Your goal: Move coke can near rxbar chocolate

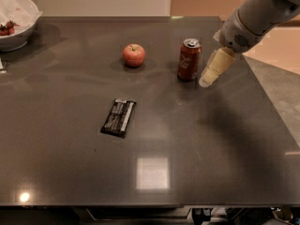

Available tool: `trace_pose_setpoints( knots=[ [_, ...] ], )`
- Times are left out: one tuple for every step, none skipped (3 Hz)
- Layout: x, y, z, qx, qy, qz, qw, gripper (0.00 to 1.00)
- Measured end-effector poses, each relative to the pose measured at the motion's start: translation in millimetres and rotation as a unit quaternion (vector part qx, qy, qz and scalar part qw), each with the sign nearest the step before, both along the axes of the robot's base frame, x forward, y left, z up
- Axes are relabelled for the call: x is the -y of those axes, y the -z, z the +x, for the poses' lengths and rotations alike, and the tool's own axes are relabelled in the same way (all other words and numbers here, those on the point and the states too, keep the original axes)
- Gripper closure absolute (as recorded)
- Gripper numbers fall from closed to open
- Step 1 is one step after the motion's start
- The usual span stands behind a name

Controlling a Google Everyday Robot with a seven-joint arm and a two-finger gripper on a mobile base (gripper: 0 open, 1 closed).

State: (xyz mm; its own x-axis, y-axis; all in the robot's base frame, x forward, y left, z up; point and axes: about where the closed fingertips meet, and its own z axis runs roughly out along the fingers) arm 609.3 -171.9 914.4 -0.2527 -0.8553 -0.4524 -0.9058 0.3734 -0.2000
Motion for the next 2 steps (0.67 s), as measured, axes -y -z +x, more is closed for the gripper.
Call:
trace_pose_setpoints(
  knots=[
    [-8.5, 7.1, 29.2, 0.003, 0.010, 0.022, 0.9997, 0.00],
    [-12.1, 14.8, 52.4, 0.002, 0.020, 0.039, 0.9991, 0.00]
  ],
)
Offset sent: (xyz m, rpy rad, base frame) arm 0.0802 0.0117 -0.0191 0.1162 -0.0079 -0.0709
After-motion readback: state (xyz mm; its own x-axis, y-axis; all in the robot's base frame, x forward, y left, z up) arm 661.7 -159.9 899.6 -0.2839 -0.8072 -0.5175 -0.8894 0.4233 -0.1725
